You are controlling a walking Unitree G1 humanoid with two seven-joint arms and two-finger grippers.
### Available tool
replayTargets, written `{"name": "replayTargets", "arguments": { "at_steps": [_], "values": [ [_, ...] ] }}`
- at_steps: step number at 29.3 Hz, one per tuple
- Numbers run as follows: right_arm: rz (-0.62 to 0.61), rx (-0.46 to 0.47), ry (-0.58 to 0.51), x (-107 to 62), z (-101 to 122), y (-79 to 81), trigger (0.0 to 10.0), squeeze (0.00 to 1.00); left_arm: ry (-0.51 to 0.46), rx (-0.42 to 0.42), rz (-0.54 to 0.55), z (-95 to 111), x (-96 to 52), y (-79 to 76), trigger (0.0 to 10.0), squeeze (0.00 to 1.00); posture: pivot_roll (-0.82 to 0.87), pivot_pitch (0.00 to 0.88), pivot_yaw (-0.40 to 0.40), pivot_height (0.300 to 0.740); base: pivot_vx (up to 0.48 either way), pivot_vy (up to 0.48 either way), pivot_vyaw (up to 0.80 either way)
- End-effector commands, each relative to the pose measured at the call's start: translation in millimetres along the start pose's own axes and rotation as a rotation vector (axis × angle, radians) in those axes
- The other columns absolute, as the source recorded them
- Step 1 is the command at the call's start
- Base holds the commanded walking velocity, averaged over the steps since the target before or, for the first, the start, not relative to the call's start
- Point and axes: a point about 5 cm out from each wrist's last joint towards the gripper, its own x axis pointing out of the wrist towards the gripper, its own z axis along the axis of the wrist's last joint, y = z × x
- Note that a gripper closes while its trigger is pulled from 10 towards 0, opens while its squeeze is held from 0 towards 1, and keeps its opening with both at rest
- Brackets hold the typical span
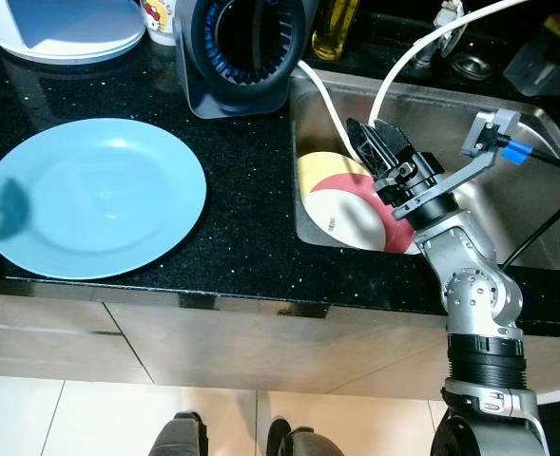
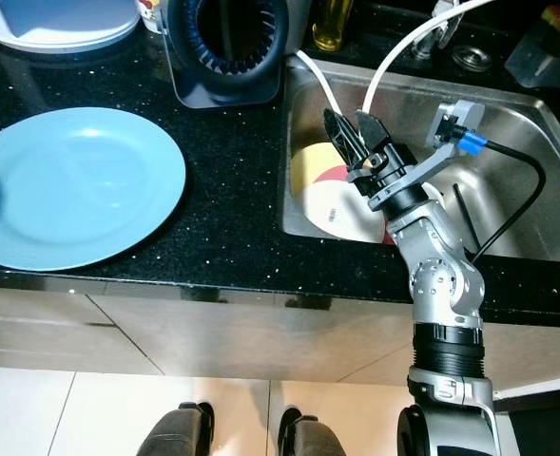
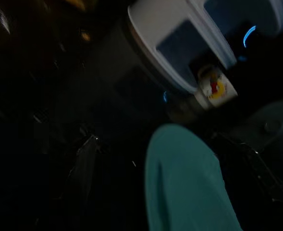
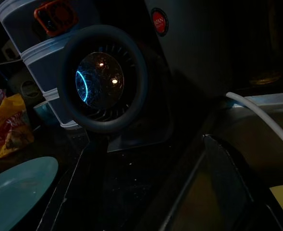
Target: Kitchen organization
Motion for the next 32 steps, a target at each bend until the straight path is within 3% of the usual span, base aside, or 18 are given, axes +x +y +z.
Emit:
{"name": "replayTargets", "arguments": {
  "at_steps": [1,7,8,12,16,17,18,19,20,32],
  "values": [
    [-0.007,-0.027,0.002,-1.7,6,-1.3,10.0,0.00,0.057,-0.057,0.010,-10,0.5,1.2,10.0,0.00,0.20,0.184,-0.112,0.740,0.000,0.000,0.00],
    [-0.009,-0.037,-0.012,-2.5,11,-0.5,10.0,0.00,0.119,-0.103,-0.045,-18,3.0,-6.4,10.0,0.00,0.20,0.182,-0.109,0.740,0.000,0.000,0.00],
    [-0.010,-0.042,-0.017,-2.5,13,-0.1,10.0,0.00,0.182,-0.095,-0.068,-24,3.6,-10.1,10.0,0.00,0.19,0.180,-0.106,0.740,0.000,0.000,0.00],
    [-0.010,-0.045,-0.022,-2.2,15,0.3,10.0,0.00,0.282,-0.069,-0.099,-35,3.1,-17.8,10.0,0.00,0.19,0.180,-0.107,0.740,0.000,0.000,0.00],
    [-0.008,-0.050,-0.026,-1.1,17,2.0,10.0,0.00,0.400,-0.104,-0.099,-51,0.6,-22.7,10.0,0.00,0.19,0.180,-0.107,0.740,0.000,0.000,0.00],
    [-0.008,-0.050,-0.026,-1.0,17,2.2,10.0,0.00,0.416,-0.114,-0.096,-52,0.0,-22.4,9.3,0.00,0.19,0.180,-0.107,0.740,0.000,0.000,0.00],
    [-0.008,-0.050,-0.028,-0.8,17,2.4,10.0,0.00,0.418,-0.125,-0.092,-53,0.2,-21.9,7.0,0.00,0.19,0.180,-0.107,0.740,0.000,0.000,0.00],
    [-0.007,-0.051,-0.029,-0.7,18,2.6,10.0,0.00,0.416,-0.142,-0.098,-53,0.6,-22.5,0.5,0.00,0.19,0.180,-0.107,0.740,0.000,0.000,0.00],
    [-0.007,-0.051,-0.029,-0.7,18,2.7,10.0,0.00,0.420,-0.147,-0.105,-54,0.7,-23.1,0.0,0.00,0.19,0.180,-0.107,0.740,0.000,0.000,0.00],
    [-0.012,-0.053,-0.041,-0.4,20,4.7,10.0,0.00,0.453,-0.151,-0.158,-55,4.9,-31.2,0.0,0.00,0.18,0.173,-0.101,0.740,0.000,0.000,0.00]
  ]
}}
